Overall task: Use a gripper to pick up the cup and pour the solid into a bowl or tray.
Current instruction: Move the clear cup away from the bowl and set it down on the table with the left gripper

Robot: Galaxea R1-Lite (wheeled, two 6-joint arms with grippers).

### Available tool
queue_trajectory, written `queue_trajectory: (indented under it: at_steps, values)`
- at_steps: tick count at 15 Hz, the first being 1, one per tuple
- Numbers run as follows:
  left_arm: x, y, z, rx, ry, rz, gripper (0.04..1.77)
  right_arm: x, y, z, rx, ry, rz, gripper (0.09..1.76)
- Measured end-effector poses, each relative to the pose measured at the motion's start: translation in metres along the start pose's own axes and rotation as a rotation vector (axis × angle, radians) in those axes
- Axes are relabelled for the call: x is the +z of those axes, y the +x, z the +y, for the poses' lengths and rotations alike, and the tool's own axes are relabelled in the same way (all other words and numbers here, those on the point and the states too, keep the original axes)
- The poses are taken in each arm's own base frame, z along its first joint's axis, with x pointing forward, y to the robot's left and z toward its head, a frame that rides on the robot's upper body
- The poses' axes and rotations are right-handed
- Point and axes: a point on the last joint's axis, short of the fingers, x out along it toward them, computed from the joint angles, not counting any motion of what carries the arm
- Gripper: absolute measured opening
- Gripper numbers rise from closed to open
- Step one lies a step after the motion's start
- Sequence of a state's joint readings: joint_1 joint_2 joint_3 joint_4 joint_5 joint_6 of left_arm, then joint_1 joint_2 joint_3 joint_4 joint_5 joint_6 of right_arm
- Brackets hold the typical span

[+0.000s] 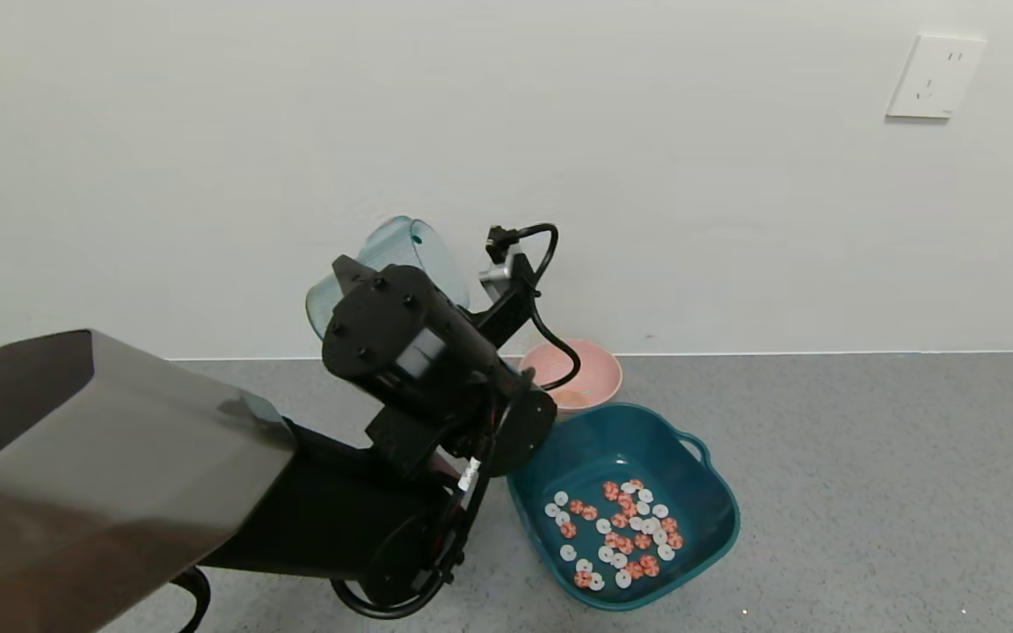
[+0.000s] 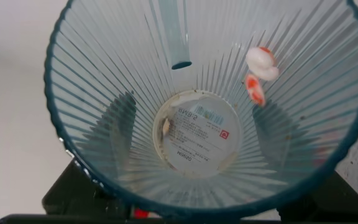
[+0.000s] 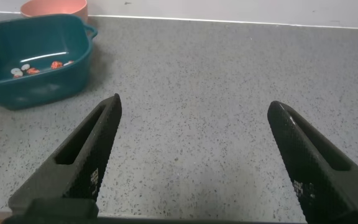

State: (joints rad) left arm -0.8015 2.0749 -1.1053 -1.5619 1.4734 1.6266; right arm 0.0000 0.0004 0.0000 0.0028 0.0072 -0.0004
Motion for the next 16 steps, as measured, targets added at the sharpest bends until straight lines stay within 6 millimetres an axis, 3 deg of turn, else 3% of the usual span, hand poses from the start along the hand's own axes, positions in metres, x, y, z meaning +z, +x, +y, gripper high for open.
queue_trajectory:
  at_steps: [5, 11, 16]
  values:
    - [-0.008, 0.033, 0.009, 0.053, -0.125, 0.076, 1.28, 0.0, 0.0, 0.0, 0.0, 0.0, 0.0, 1.71]
    - [-0.014, 0.049, 0.017, 0.084, -0.205, 0.11, 1.28, 0.0, 0.0, 0.0, 0.0, 0.0, 0.0, 1.71]
    - [-0.036, 0.088, 0.017, 0.15, -0.269, 0.129, 1.28, 0.0, 0.0, 0.0, 0.0, 0.0, 0.0, 1.71]
